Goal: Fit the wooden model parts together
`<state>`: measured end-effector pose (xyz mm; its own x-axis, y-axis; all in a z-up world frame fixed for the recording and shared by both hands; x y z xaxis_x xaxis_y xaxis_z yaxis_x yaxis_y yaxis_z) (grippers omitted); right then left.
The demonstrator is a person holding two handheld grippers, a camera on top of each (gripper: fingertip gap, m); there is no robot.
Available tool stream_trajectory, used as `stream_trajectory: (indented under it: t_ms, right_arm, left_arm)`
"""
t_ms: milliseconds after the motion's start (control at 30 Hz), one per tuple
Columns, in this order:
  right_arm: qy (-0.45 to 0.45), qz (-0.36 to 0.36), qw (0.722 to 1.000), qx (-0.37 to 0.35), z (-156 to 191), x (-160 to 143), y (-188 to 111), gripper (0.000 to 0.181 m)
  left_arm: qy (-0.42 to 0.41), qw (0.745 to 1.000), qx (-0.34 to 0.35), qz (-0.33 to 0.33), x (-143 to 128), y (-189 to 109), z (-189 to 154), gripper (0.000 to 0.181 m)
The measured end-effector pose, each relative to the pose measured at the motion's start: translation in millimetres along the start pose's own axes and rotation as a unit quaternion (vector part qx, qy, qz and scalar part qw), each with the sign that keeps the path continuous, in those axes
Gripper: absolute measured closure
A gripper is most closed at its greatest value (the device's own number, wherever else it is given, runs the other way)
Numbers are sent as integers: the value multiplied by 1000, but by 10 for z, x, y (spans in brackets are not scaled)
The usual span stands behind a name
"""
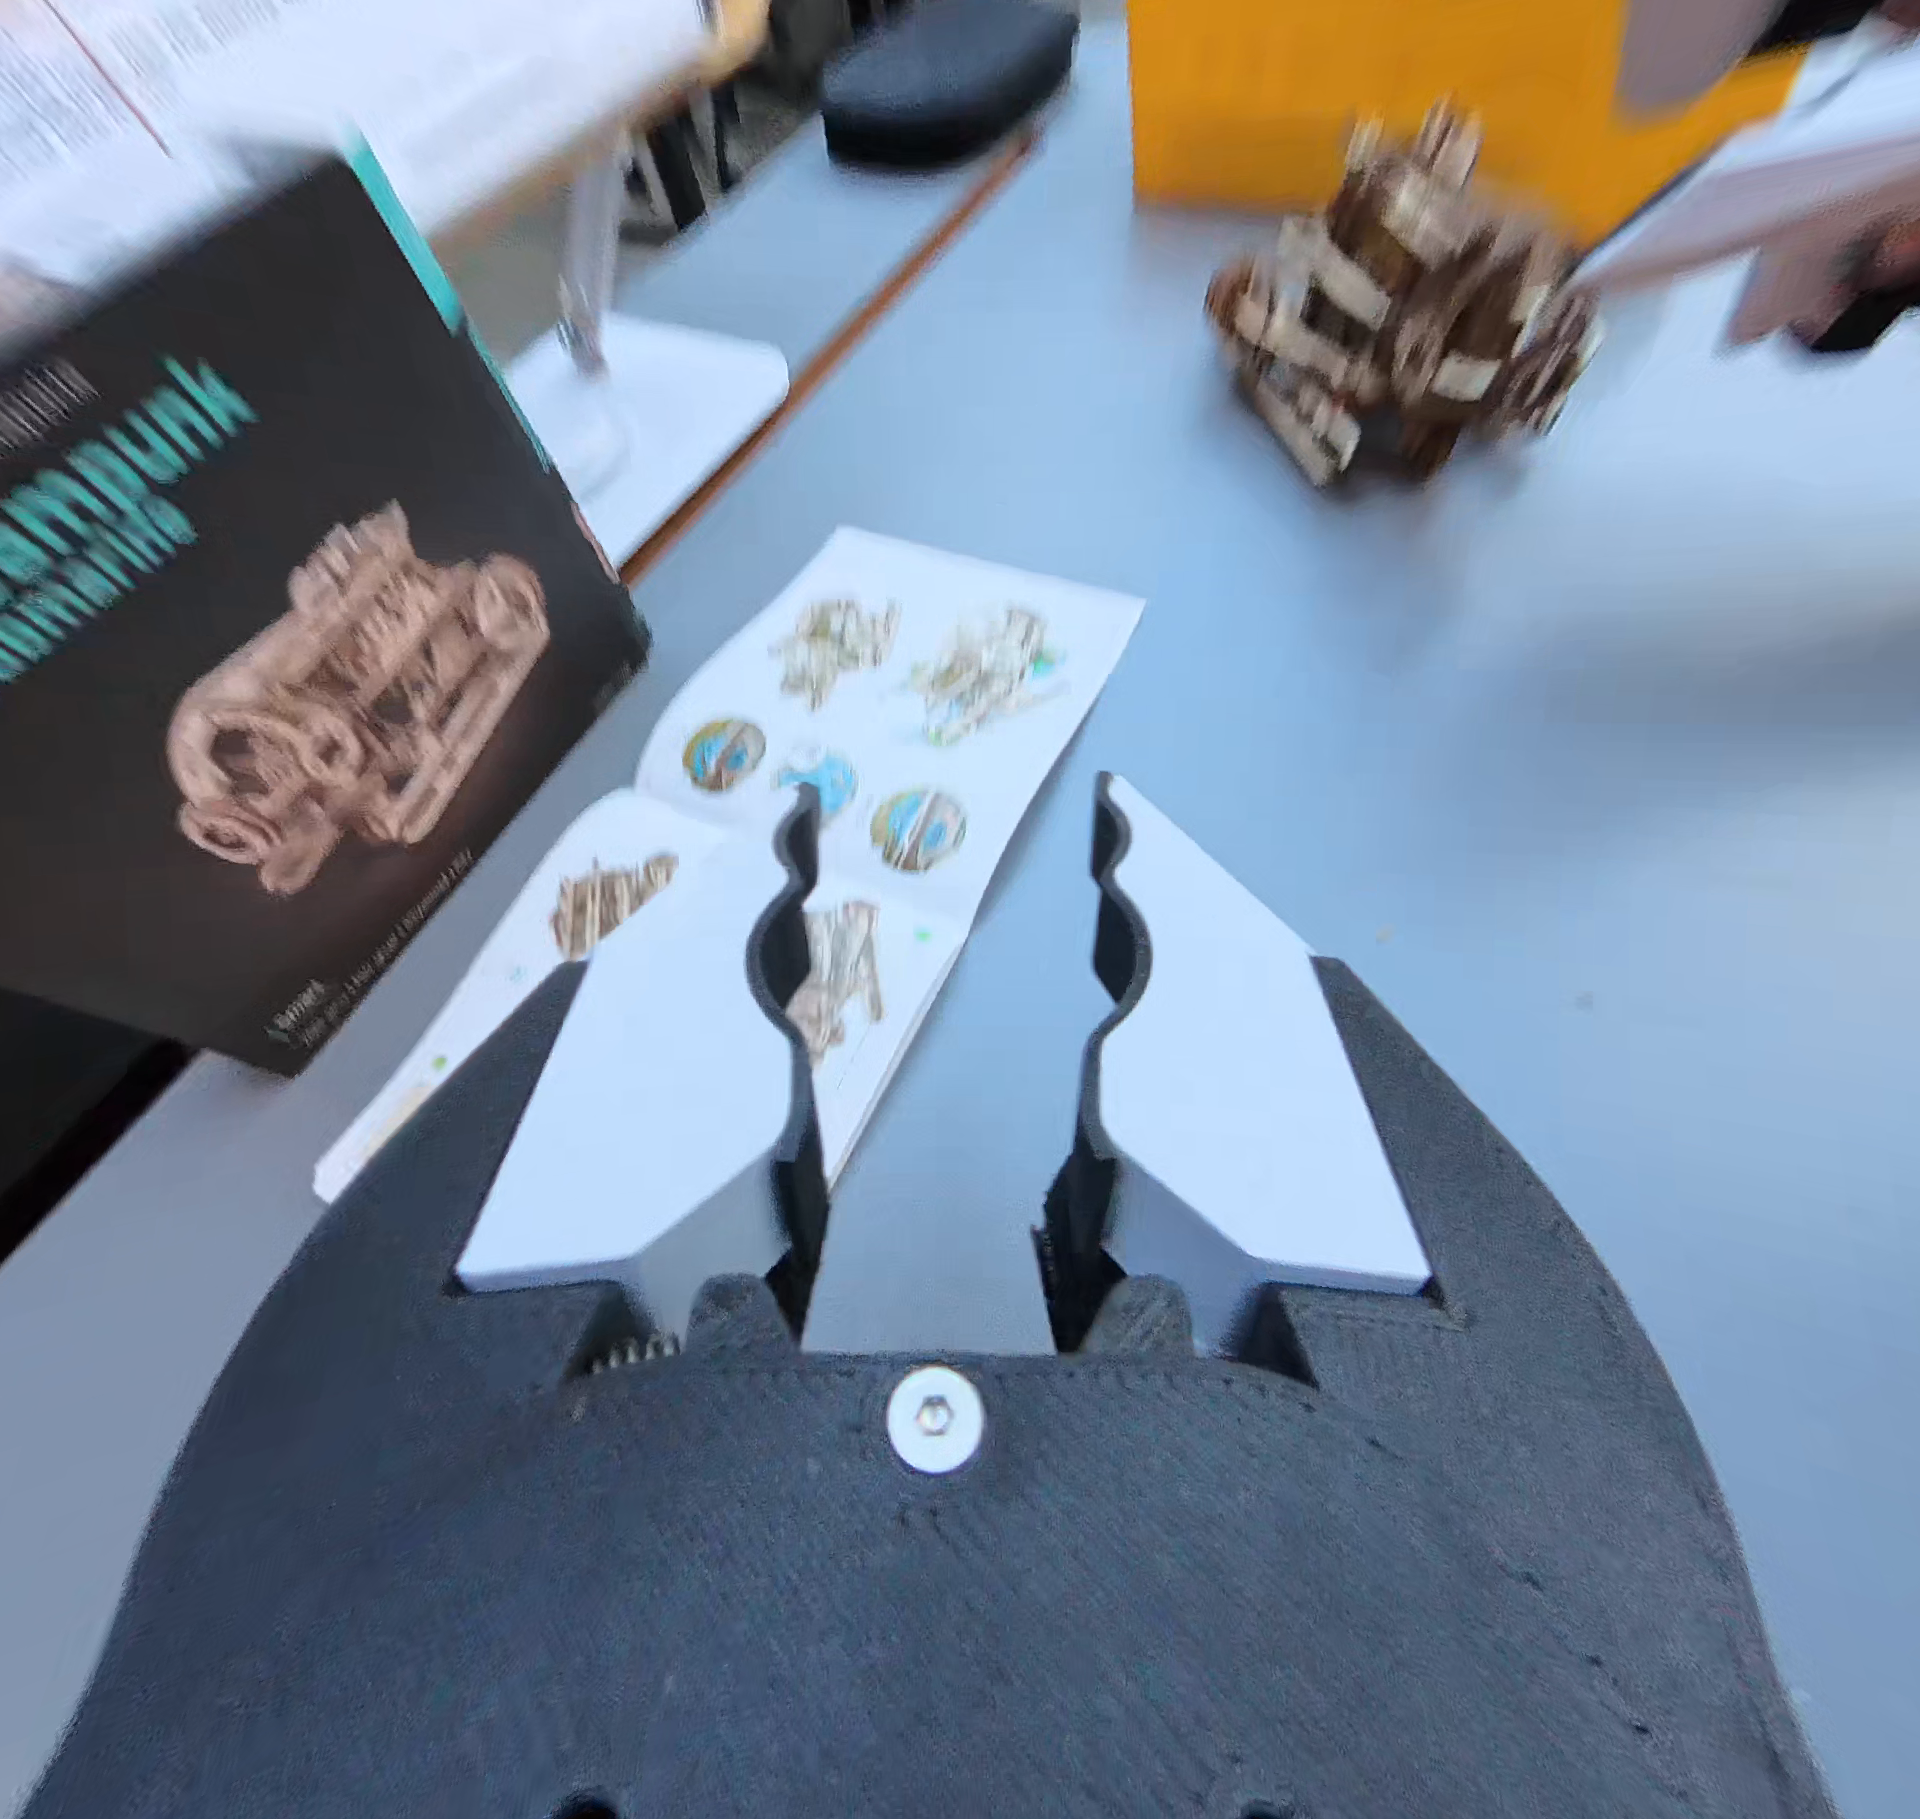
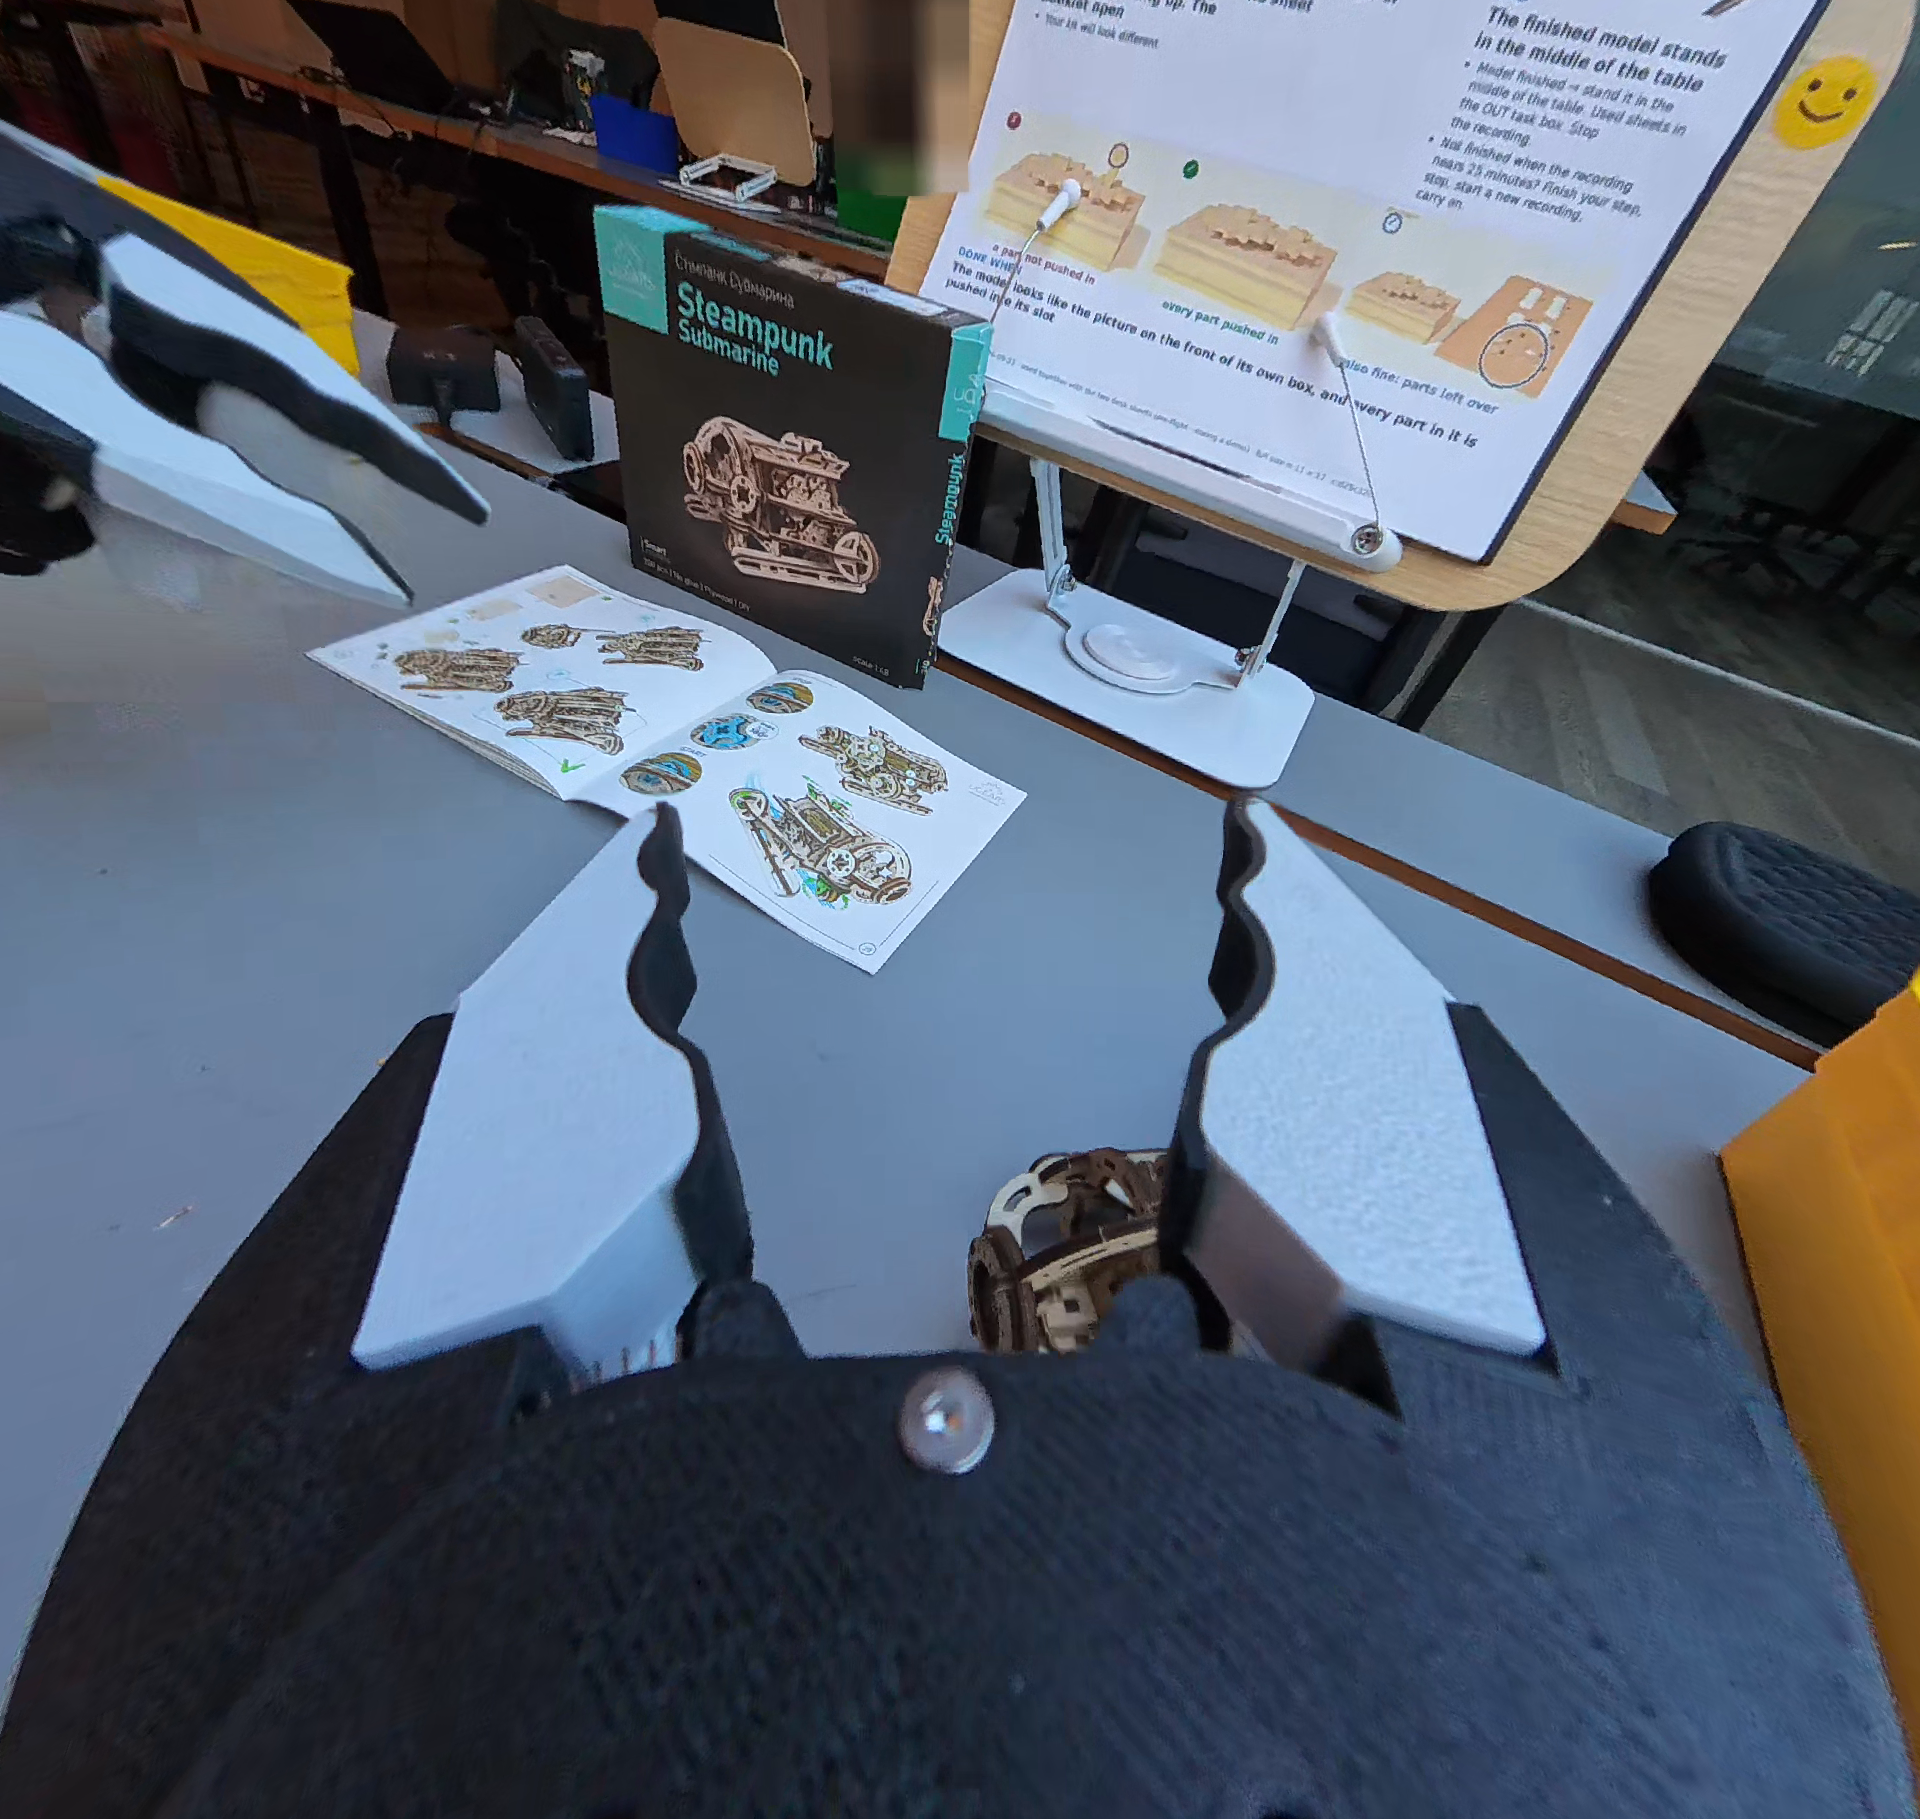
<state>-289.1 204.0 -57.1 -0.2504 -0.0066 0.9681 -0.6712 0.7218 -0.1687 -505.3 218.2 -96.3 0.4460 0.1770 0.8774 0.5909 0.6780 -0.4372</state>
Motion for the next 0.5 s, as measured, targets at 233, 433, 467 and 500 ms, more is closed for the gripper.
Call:
stream_trajectory:
  t_ms: [233, 433, 467, 500]
  right_arm:
    - [-69, -45, 996, 29, -173, 781, -52, 84]
    - [-116, 4, 993, 9, -549, 1293, 33, 71]
    - [-108, 17, 994, -8, -643, 1261, 52, 71]
    - [-101, 26, 994, -41, -770, 1215, 56, 75]
  left_arm:
    - [-33, 977, 5, -212, 1245, -843, -168, 105]
    - [-45, 956, 127, -262, 1732, -1253, 118, 85]
    - [-57, 953, 143, -262, 1726, -1277, 169, 85]
    - [-68, 949, 161, -262, 1703, -1299, 222, 86]
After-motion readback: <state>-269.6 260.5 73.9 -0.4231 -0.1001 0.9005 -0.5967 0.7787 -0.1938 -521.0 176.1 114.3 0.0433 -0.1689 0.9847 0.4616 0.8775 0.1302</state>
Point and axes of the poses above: each gripper's, where its closed fingertips meet, y out along the fingers, x out of its top, z = x × y across the jaws, the point moved 2 cm from there along -y, back along the fingers, and after that the axes turned 8 degrees about x, right-handed, at the moved point
